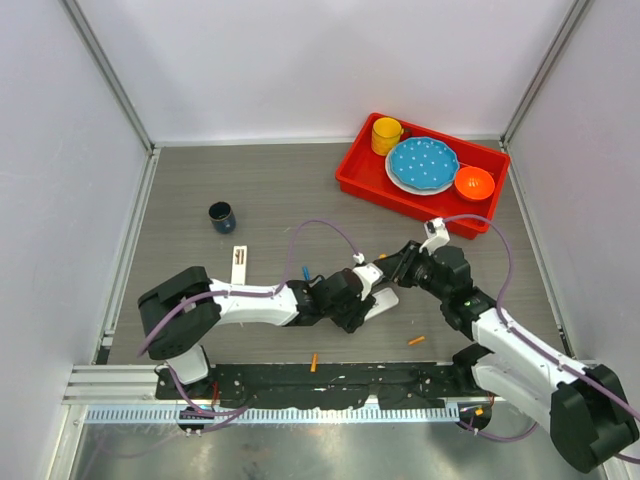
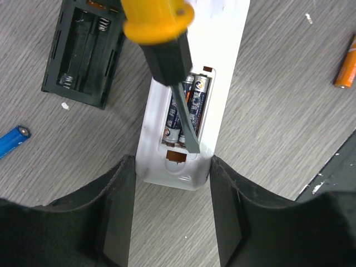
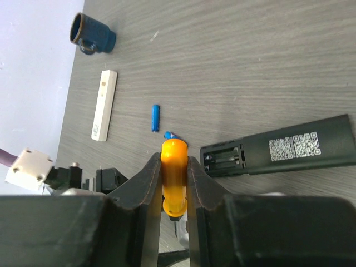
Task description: Unload the batteries from the remote control
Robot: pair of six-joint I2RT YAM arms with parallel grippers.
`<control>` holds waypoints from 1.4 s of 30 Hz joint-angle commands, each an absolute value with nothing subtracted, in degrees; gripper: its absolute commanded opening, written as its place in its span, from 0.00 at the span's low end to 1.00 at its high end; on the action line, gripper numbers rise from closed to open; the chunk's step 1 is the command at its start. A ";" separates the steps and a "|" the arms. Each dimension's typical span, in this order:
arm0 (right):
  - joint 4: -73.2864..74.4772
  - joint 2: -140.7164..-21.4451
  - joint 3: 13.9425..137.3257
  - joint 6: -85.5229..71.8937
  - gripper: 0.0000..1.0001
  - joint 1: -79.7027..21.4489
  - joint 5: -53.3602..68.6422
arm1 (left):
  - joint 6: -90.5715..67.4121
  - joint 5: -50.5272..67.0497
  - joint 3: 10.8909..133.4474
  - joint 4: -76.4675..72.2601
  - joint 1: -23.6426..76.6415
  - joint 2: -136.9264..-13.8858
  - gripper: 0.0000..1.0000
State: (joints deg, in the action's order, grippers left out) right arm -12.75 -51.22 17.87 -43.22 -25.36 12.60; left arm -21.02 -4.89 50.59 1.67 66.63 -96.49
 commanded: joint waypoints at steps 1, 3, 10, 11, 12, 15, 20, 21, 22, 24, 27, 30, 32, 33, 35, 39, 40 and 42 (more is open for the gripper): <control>-10.47 -47.38 21.53 -40.70 0.01 -24.79 9.06 | -22.23 -2.11 50.45 0.36 66.80 -93.43 0.59; -9.50 -46.15 21.53 -40.43 0.01 -24.52 8.35 | -23.02 -1.67 49.92 0.18 66.80 -93.43 0.71; -6.42 -43.60 21.09 -39.99 0.01 -23.73 7.73 | -23.99 -0.18 50.27 -2.64 66.18 -95.27 0.79; -6.16 -43.33 21.09 -39.90 0.01 -23.56 7.65 | -23.99 1.74 50.80 -2.72 66.09 -95.62 0.79; -5.98 -43.16 21.01 -39.82 0.01 -23.47 7.65 | -24.08 2.45 51.06 -2.72 66.09 -95.89 0.79; -4.75 -42.45 21.53 -39.46 0.01 -23.20 7.65 | -25.13 6.23 51.77 -3.51 66.18 -97.03 0.78; -1.32 -40.44 22.24 -38.67 0.01 -23.03 8.00 | -28.38 11.68 50.11 -5.97 66.36 -96.51 0.76; -0.80 -39.99 22.24 -38.50 0.01 -23.03 8.09 | -29.35 12.56 49.31 -9.20 66.53 -96.24 0.76; -0.36 -39.73 22.24 -38.32 0.01 -23.03 8.09 | -30.83 13.26 48.70 -10.62 66.62 -96.15 0.76; 2.10 -38.76 22.06 -38.32 0.01 -23.03 8.00 | -31.90 14.76 48.43 -12.91 66.80 -96.59 0.75; 3.51 -38.15 22.06 -38.15 0.01 -23.03 8.17 | -32.69 14.86 49.31 -13.79 66.80 -97.29 0.75; 4.91 -37.88 22.41 -37.71 0.01 -22.94 8.52 | -34.36 13.89 49.13 -13.80 65.48 -96.16 0.75; 5.71 -37.88 22.59 -37.18 0.01 -22.94 8.35 | -36.98 14.50 47.82 -14.15 62.95 -95.37 0.71; 6.32 -37.88 22.67 -36.92 0.01 -22.94 8.26 | -37.96 16.33 46.94 -16.33 61.97 -94.40 0.70; 6.59 -37.88 22.50 -36.65 0.01 -22.94 8.09 | -40.15 17.75 43.87 -18.88 59.26 -93.26 0.63; 6.24 -38.76 21.97 -36.74 0.01 -23.03 7.47 | -42.63 20.04 41.40 -21.36 56.52 -92.46 0.44; 5.98 -39.54 21.89 -36.83 0.01 -22.94 7.56 | -42.63 20.39 41.57 -21.18 56.51 -92.81 0.40; 5.02 -40.25 21.36 -37.18 0.01 -22.94 8.00 | -42.80 20.39 41.92 -20.13 56.51 -93.51 0.28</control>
